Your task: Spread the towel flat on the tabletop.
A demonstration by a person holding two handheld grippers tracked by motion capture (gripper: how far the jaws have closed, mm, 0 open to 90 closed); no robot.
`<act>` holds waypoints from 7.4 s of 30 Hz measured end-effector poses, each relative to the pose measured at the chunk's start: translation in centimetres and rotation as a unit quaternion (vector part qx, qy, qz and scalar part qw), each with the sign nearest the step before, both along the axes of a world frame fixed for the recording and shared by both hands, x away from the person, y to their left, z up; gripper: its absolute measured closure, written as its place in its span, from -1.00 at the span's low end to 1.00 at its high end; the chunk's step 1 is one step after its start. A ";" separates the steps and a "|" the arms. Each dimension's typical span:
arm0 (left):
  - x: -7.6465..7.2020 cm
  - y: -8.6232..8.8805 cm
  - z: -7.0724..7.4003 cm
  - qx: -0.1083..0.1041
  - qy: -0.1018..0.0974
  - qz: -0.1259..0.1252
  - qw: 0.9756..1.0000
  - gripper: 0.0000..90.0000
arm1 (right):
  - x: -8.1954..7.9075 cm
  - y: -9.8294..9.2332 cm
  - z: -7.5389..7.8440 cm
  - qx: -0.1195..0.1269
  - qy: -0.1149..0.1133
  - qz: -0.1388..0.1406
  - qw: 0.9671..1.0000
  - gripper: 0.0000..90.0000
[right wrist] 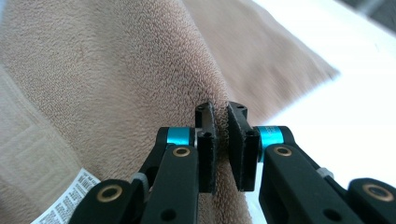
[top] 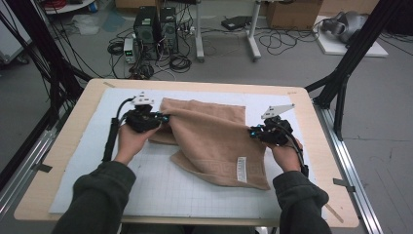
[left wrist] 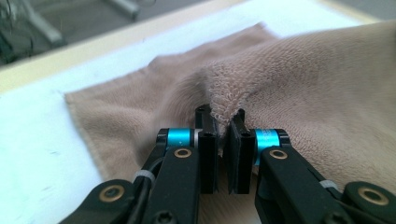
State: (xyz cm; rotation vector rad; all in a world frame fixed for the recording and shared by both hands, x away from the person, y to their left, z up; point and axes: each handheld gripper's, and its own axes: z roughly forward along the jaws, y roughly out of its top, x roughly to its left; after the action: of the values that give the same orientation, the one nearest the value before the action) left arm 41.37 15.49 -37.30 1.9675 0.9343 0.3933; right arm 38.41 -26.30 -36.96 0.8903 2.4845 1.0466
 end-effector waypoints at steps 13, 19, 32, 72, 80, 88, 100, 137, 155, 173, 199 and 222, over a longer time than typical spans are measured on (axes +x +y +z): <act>0.0 3.0 -1.4 0.009 0.034 0.022 0.999 0.19 | 0.5 -1.2 -3.1 0.013 0.037 -0.025 0.999 0.49; -3.4 4.2 -0.9 -0.009 0.014 -0.021 1.000 0.30 | -2.2 -0.7 -1.5 0.022 0.002 0.003 1.000 0.39; -6.2 0.1 -4.2 0.021 0.031 -0.124 0.992 0.45 | -4.8 1.6 -3.6 0.051 0.021 0.067 0.996 0.14; -12.6 1.2 -3.6 0.071 -0.003 -0.134 0.988 0.91 | -5.6 2.7 -4.6 0.038 0.013 0.081 0.996 0.06; -16.5 3.6 -4.2 0.039 0.012 -0.134 0.990 0.79 | -6.4 3.2 -4.3 0.033 0.010 0.095 0.995 0.06; -14.2 3.1 -3.2 0.035 -0.009 -0.110 0.993 0.25 | -6.4 2.9 -4.7 0.022 0.023 0.111 0.993 0.08; -9.6 -0.2 -5.7 0.054 0.009 -0.120 0.991 0.26 | -5.5 3.0 -6.4 0.011 0.037 0.097 0.995 0.20; -15.4 3.3 -4.5 0.034 0.015 -0.150 0.988 0.92 | -9.6 4.8 -3.8 0.041 0.032 0.176 0.983 0.90; -12.7 4.0 -4.5 0.021 0.027 -0.120 0.992 0.29 | -8.2 4.8 -2.7 -0.005 0.020 0.164 0.986 0.36; -14.0 2.4 -5.7 0.064 0.007 -0.141 0.988 0.91 | -8.3 4.6 -5.6 0.028 0.085 0.193 0.977 0.87; -13.9 2.1 -6.5 0.093 0.050 -0.164 0.981 0.31 | -9.1 6.1 -5.7 -0.012 0.076 0.196 0.978 0.19; -9.3 2.0 -4.3 0.048 -0.019 -0.059 0.997 0.48 | -4.0 5.2 -3.9 -0.017 -0.005 0.086 0.996 0.49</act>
State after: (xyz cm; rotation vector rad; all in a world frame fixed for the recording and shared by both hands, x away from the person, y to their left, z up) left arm 32.10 17.50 -41.63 2.0840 0.7836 0.4123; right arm 34.40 -21.12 -40.81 0.6700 2.5998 1.0543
